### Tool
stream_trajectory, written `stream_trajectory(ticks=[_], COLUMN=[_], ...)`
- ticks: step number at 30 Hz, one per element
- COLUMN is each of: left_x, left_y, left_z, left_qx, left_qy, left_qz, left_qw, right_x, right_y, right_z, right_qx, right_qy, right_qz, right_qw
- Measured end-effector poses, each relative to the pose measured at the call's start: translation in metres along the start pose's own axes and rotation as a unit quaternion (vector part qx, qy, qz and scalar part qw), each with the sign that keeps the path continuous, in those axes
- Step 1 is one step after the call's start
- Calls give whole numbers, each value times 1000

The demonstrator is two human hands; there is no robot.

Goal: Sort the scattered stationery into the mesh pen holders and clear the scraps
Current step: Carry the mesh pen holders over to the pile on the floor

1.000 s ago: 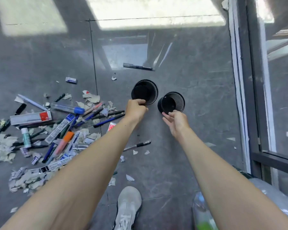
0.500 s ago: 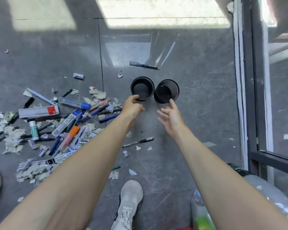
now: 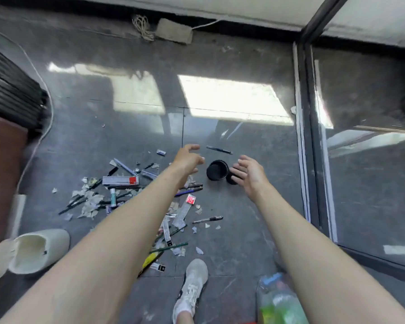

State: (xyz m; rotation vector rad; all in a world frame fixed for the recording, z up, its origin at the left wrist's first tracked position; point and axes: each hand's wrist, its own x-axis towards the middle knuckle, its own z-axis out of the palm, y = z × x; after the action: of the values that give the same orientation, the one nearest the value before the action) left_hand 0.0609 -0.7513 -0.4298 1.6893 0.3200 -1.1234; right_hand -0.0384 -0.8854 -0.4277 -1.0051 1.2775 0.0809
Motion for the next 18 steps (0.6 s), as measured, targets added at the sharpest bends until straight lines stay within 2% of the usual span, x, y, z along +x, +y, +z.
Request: stream_trajectory(ticks=[5, 9, 13, 18], left_x=[-99, -190, -274, -373], left_y=[31, 42, 77, 112], left_z=[-87, -177, -271, -384], left_qx=[8, 31, 55, 36], left_qy=[23, 46, 58, 135], left_qz=[47, 69, 98, 159], left_qw=[999, 996, 992, 977], right_x=[-107, -206, -296, -396], right_y=[-26, -30, -35, -42], right_z=[81, 151, 215, 292], right_qx=[-36, -105, -124, -146], right_qy=[-32, -82, -105, -136], right_qz=[-32, -55, -61, -89], right_qw=[998, 990, 985, 976])
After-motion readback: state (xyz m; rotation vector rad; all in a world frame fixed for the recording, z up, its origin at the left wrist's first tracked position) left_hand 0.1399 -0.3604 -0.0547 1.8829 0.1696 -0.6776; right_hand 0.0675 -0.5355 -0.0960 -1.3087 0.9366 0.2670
